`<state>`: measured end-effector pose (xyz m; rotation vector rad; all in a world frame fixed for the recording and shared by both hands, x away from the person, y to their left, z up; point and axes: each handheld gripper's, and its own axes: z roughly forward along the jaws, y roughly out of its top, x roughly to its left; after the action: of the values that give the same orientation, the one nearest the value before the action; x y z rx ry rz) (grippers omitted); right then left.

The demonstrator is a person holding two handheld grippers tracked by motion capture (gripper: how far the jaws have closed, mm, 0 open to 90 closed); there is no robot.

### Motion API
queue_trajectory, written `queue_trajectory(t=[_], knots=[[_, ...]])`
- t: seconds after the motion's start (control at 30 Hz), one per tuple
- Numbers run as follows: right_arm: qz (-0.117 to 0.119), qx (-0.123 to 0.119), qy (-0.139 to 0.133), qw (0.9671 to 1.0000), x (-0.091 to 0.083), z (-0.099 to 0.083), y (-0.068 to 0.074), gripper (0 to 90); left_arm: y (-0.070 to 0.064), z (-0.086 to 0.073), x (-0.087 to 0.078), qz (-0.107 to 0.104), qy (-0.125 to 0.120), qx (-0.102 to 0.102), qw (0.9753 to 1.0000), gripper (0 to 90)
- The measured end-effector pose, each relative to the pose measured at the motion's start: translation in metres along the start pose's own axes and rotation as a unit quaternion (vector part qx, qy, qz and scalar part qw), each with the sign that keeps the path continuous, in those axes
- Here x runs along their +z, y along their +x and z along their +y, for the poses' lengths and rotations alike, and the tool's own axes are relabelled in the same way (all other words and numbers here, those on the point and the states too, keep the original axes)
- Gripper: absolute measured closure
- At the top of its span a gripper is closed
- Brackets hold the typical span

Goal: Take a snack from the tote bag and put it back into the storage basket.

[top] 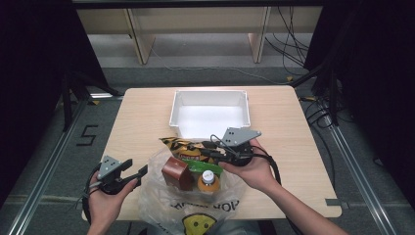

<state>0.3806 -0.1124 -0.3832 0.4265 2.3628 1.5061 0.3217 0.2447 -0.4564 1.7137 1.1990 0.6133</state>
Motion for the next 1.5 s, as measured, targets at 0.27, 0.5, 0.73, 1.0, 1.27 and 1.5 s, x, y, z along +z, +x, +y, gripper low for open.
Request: queue_trajectory(t=[0.27, 0.5, 0.73, 1.0, 1.27, 1.5], knots=[[0.006, -0.015, -0.012, 0.9998, -0.001, -0.001, 0.001, 88.2, 0.001, -0.001, 0.002, -0.003, -0.002, 0.005, 1.0000, 36.5], [0.007, -0.017, -0.026, 0.9995, -0.002, -0.001, 0.000, 89.9, 0.000, -0.001, 0.002, -0.001, 0.000, 0.001, 1.0000, 36.7], [0.000, -0.006, -0.044, 0.9990, -0.004, 0.001, 0.000, 90.0, -0.001, -0.001, 0.002, -0.002, 0.001, 0.001, 1.0000, 36.7], [-0.016, -0.002, -0.070, 0.9974, -0.008, 0.007, 0.001, 90.0, -0.001, -0.001, 0.003, -0.002, 0.001, 0.001, 1.0000, 36.9], [-0.010, 0.006, -0.084, 0.9964, -0.010, 0.012, -0.001, 90.0, 0.000, -0.002, 0.004, -0.004, -0.002, 0.004, 1.0000, 37.0], [-0.020, 0.002, -0.101, 0.9947, -0.014, 0.016, -0.004, 90.0, 0.000, -0.002, 0.004, -0.004, -0.002, 0.006, 1.0000, 37.1]])
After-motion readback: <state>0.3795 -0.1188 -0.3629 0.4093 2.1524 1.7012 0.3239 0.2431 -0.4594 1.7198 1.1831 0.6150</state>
